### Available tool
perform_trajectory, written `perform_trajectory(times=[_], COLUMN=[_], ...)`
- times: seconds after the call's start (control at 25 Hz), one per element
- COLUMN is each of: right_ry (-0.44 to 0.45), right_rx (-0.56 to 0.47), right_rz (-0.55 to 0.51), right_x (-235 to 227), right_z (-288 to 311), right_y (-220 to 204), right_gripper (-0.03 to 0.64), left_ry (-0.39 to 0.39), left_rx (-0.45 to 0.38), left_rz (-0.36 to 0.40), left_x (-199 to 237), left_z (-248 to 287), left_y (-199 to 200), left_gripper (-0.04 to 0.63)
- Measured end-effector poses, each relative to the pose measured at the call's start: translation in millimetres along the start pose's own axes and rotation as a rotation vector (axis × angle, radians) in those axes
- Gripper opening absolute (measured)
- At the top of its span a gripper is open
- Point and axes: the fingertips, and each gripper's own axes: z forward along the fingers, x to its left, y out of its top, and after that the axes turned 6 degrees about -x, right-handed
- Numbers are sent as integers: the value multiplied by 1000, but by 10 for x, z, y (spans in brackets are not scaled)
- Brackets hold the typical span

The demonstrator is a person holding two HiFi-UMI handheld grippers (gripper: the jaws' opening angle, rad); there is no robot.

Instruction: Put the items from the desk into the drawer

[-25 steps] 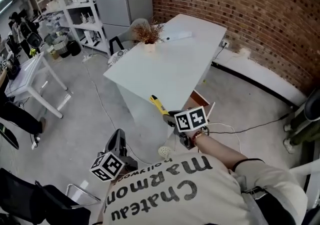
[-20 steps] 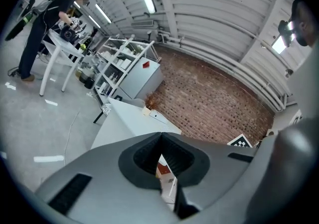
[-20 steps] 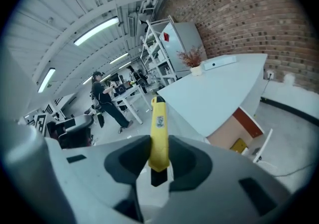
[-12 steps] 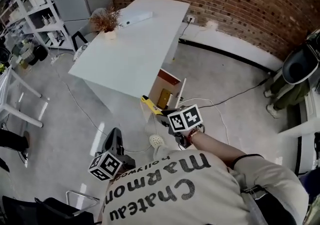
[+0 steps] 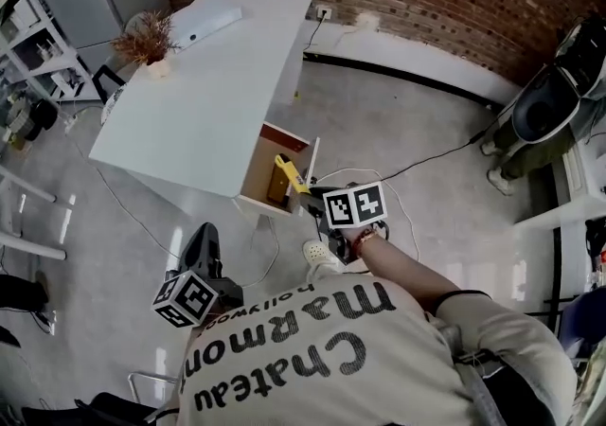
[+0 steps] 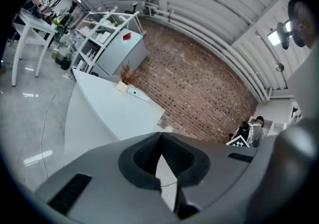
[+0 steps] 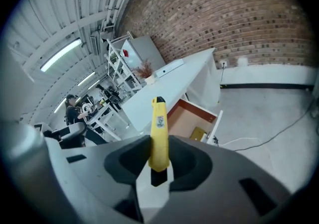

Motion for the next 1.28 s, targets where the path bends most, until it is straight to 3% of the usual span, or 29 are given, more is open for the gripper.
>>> perform_trajectory(times=[0.28, 0.68, 0.88, 1.28], right_ry=[-25, 4, 21, -17], right_rx=[-16, 54, 125, 324], right_rz=[2, -44, -50, 96], right_x=[-624, -1476, -1784, -1959], right_z=[82, 524, 808, 1502], right_y=[582, 1070, 1016, 256], right_gripper=[120, 120, 120, 120], left_ry=[-21, 46, 113, 224], left_rx=[14, 2, -49, 17], left_rz=[9, 3, 8, 5], left_x=[-300, -402, -300, 216], left_z=[772, 1741, 1913, 1923], left_y=[20, -107, -124, -152], left_gripper=[2, 2, 2, 2])
